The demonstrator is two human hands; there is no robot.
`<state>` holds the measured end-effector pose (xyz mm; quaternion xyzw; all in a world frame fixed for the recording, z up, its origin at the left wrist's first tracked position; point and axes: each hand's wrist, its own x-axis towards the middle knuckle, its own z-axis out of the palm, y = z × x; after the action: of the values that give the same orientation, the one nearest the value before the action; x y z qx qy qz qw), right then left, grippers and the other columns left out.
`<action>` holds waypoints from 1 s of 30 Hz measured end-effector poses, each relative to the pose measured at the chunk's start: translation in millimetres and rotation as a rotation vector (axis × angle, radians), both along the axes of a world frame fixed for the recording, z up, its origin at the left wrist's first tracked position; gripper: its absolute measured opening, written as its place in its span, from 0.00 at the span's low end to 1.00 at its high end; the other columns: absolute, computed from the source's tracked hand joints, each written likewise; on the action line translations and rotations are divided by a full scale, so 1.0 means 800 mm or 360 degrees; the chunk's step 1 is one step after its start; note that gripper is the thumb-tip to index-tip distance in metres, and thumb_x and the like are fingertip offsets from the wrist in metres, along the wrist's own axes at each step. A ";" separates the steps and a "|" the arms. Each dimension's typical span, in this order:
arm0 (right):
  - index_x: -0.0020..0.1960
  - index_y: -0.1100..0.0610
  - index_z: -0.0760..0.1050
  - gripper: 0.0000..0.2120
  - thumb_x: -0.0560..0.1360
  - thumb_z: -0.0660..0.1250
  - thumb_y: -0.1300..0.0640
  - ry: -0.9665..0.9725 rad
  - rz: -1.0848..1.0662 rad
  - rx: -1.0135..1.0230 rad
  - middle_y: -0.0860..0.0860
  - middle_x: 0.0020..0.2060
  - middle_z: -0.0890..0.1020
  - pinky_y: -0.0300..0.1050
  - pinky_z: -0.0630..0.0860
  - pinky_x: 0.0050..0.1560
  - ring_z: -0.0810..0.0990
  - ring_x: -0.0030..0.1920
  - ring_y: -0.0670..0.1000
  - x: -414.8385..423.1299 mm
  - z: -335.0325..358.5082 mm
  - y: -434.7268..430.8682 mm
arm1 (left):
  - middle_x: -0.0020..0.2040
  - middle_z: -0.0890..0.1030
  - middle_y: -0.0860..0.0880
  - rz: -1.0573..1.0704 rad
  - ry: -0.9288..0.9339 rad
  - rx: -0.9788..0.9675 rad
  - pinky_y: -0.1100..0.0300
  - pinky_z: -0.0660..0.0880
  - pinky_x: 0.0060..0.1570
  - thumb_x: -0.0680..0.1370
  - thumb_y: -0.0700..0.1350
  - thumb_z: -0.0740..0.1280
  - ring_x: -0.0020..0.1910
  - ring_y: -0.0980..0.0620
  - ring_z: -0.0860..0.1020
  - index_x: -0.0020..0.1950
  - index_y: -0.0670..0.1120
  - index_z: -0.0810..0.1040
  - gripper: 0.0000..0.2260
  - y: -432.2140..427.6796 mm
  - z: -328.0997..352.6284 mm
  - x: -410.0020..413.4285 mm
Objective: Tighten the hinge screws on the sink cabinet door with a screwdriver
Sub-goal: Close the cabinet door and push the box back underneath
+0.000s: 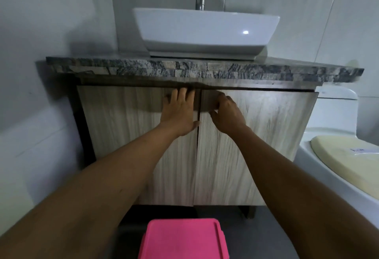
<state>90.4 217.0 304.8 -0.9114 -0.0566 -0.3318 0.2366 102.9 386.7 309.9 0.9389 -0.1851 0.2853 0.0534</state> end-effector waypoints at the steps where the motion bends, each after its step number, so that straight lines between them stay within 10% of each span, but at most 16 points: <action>1: 0.67 0.56 0.68 0.21 0.76 0.68 0.58 -0.0013 0.0000 0.0015 0.55 0.55 0.77 0.50 0.79 0.49 0.80 0.51 0.54 -0.004 -0.008 0.000 | 0.81 0.51 0.43 -0.0020 0.0072 -0.0013 0.36 0.56 0.77 0.73 0.63 0.72 0.80 0.38 0.49 0.81 0.46 0.49 0.48 0.002 -0.007 -0.004; 10: 0.65 0.56 0.70 0.18 0.77 0.67 0.53 0.0133 -0.0092 0.0231 0.53 0.56 0.77 0.48 0.78 0.46 0.79 0.50 0.53 -0.044 -0.113 0.004 | 0.83 0.45 0.48 -0.0124 0.0308 -0.0136 0.36 0.48 0.78 0.73 0.65 0.70 0.82 0.41 0.45 0.82 0.51 0.47 0.47 0.041 -0.135 -0.013; 15: 0.67 0.56 0.69 0.20 0.78 0.65 0.51 0.0469 -0.0256 0.0459 0.55 0.61 0.77 0.48 0.78 0.50 0.80 0.55 0.53 -0.072 -0.237 -0.012 | 0.81 0.58 0.46 -0.0075 0.0618 -0.0470 0.43 0.59 0.77 0.73 0.59 0.71 0.79 0.44 0.59 0.80 0.48 0.58 0.41 0.076 -0.255 -0.021; 30: 0.64 0.69 0.73 0.23 0.79 0.66 0.50 0.1660 -0.0642 0.1181 0.63 0.54 0.81 0.48 0.77 0.47 0.78 0.51 0.56 -0.122 -0.552 -0.048 | 0.71 0.73 0.31 0.0848 0.1722 -0.1477 0.46 0.71 0.66 0.79 0.42 0.71 0.68 0.34 0.74 0.73 0.31 0.66 0.28 0.162 -0.564 -0.059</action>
<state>-7.1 178.8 -137.0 -0.8035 0.3543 0.1168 0.4639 56.0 516.5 -141.7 0.8420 0.2389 -0.1629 0.4554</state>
